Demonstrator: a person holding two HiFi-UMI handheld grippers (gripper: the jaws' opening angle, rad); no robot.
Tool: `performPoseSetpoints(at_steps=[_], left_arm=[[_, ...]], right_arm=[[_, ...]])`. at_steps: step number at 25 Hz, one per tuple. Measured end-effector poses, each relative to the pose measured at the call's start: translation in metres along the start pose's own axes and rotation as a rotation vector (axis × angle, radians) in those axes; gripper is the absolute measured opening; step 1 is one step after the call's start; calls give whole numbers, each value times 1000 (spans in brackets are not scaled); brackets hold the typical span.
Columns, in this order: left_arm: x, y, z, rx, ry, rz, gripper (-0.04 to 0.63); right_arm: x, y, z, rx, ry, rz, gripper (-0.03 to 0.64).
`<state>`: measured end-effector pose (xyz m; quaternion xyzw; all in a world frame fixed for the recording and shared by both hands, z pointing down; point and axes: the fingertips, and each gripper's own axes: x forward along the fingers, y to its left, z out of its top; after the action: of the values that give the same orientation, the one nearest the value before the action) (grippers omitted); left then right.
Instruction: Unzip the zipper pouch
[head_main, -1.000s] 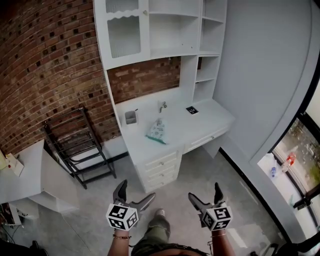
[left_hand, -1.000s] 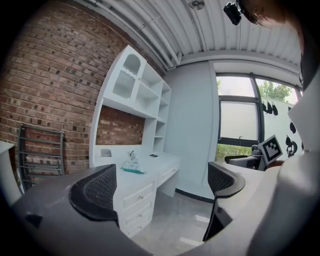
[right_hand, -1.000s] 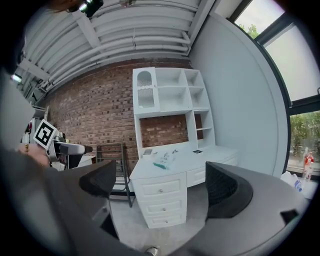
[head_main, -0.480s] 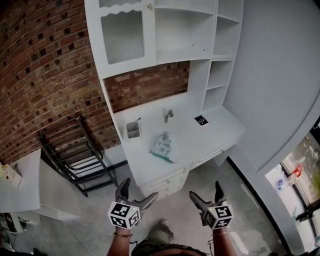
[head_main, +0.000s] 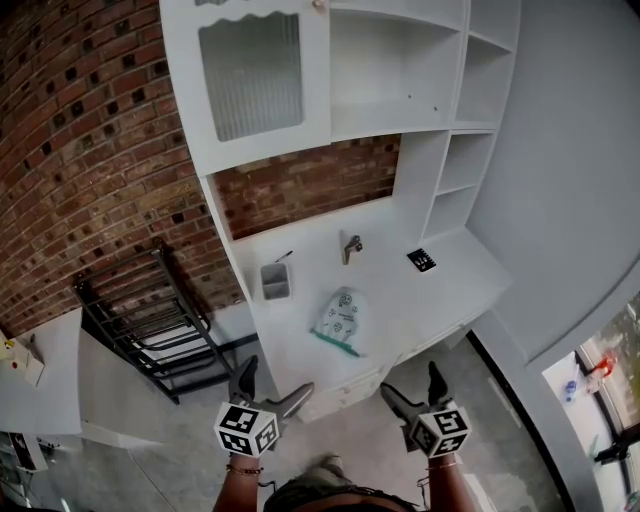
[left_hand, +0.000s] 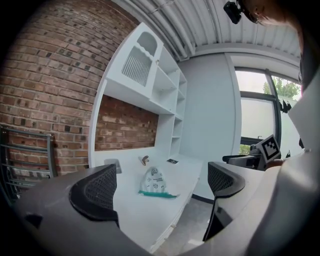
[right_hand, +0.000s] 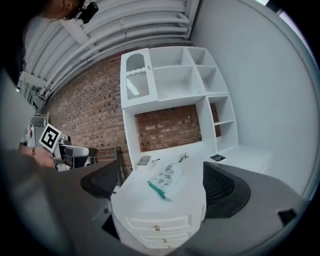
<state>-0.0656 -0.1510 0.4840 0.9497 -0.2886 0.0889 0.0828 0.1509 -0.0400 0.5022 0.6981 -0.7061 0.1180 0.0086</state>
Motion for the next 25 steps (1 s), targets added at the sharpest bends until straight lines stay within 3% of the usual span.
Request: performPoseSetpoints(at_steps=[7, 15, 20, 25], left_arm=[[28, 22, 8, -4, -16, 2, 566], [31, 18, -14, -29, 30, 8, 566], [36, 36, -11, -46, 13, 96, 566], [40, 59, 1, -84, -18, 185, 566]], right_arm=[[41, -8, 4, -29, 13, 77, 499], [61, -18, 1, -35, 47, 161, 486], [102, -14, 12, -152, 118, 342, 485], [145, 8, 15, -342, 245, 612, 471]])
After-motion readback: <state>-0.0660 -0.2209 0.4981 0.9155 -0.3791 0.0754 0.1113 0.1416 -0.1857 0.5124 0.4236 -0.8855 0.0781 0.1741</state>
